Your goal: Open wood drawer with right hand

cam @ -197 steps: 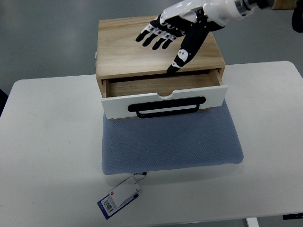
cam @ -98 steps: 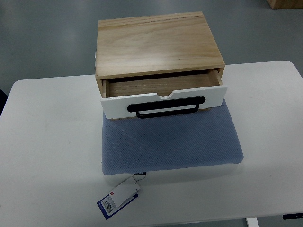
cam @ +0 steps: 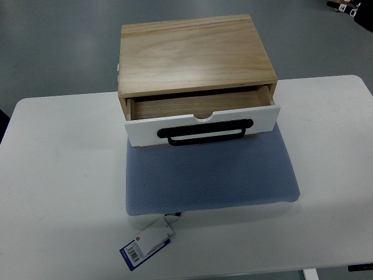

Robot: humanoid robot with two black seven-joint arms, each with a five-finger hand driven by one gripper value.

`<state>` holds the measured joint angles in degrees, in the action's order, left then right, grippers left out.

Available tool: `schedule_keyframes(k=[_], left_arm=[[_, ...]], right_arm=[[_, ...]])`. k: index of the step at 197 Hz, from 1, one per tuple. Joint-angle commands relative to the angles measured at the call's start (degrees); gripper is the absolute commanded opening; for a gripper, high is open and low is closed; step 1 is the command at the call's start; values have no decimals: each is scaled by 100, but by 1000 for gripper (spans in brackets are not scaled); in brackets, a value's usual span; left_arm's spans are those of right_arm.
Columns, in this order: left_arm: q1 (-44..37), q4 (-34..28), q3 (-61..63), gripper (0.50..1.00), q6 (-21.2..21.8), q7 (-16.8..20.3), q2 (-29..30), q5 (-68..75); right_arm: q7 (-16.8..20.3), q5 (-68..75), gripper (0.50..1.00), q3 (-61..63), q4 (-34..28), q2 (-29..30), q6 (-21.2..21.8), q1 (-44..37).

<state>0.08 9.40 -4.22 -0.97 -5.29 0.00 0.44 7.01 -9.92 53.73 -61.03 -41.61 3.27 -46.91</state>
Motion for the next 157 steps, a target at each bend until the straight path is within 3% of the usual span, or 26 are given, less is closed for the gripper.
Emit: schedule_keyframes(k=[1,54,78,98,125,126,136,157], left_arm=[[1,0,0,1000,0,-7,0,0],[1,0,0,1000,0,2,0,0],[1,0,0,1000,0,2,0,0],[1,0,0,1000,0,2,0,0],[1,0,0,1000,0,-7,0,0],[1,0,0,1000,0,-7,0,0],[1,0,0,1000,0,2,0,0],[1,0,0,1000,0,-7,0,0]], right_arm=[[-6,-203,921,278,100,215,-11,271],[-147,-792,921,885,258,865,-29,886],[-428,-1179,924,1263,293,1295,-336,1140],[-490,-1205,924,1324,293,1366,-336,1211],[-744,-1223,926,1351,302,1542,-319,1448],[-919,-1231,926,1351,311,1603,-319,1527],[-1069,-1231,928,1351,328,1682,-327,1606],[-1158,-1231,930,1351,407,1753,-327,1677]])
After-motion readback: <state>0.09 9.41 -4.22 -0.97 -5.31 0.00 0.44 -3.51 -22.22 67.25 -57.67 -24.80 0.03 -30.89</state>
